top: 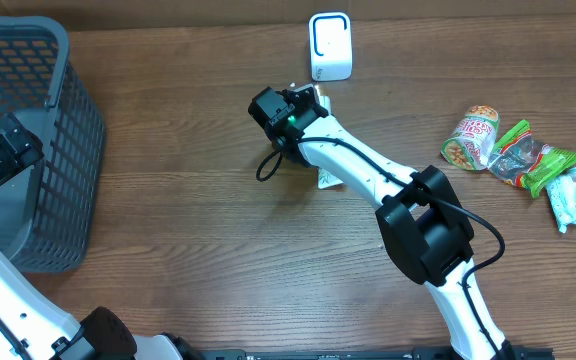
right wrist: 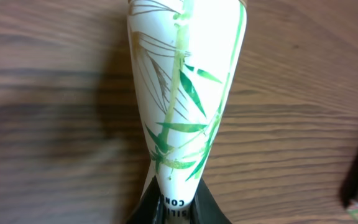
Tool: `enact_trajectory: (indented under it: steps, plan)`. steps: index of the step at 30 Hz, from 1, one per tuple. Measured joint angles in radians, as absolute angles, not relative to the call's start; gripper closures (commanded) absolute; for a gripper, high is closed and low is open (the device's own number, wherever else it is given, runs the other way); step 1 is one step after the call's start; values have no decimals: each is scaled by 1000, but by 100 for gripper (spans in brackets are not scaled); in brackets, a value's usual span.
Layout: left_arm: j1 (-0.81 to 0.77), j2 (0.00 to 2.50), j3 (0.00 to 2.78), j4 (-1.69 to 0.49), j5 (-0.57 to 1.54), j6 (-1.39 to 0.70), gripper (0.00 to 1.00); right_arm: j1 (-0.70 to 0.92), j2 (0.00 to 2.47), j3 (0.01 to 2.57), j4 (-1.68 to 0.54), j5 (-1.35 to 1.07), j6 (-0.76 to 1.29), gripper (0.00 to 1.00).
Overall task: Scan the item barcode
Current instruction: 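Lift the lotion tube and hold it up to the scanner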
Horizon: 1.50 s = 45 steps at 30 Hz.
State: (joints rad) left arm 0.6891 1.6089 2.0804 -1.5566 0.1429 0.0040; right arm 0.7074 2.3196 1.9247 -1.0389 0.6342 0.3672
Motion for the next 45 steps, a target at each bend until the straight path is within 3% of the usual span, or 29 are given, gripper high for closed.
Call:
enact_trajectory:
  steps: [2, 4, 6, 10, 14, 20, 24, 26, 33, 39, 45]
  plan:
    - [689, 1609, 2080, -1557, 143, 4, 0, 707, 2320, 1908, -1028, 664, 372, 96]
    - [689, 1609, 2080, -1557, 143, 4, 0, 708, 2322, 1901, -1026, 685, 374, 80]
    - [689, 1609, 2080, -1557, 143, 4, 0, 710, 2326, 1901, -1025, 703, 377, 71]
    - [689, 1609, 2080, -1557, 143, 4, 0, 731, 2329, 1901, -1026, 739, 371, 62]
    - [689, 1609, 2080, -1557, 143, 4, 0, 783, 2329, 1901, -1025, 737, 344, 60]
    - [689, 1609, 2080, -1557, 143, 4, 0, 844, 2329, 1901, -1020, 711, 292, 35]
    - [689, 1609, 2080, -1557, 143, 4, 0, 827, 2329, 1901, -999, 702, 203, 27]
    - [689, 1609, 2080, -1557, 143, 4, 1, 800, 2329, 1901, -979, 668, 138, 18]
    - [689, 1609, 2080, -1557, 143, 4, 0, 667, 2329, 1897, -939, 584, 12, 17]
    - [689, 1609, 2080, -1557, 143, 4, 0, 558, 2329, 1895, -930, 490, -15, 28]
    - [689, 1609, 2080, -1557, 143, 4, 0, 503, 2329, 1894, -928, 437, -20, 28]
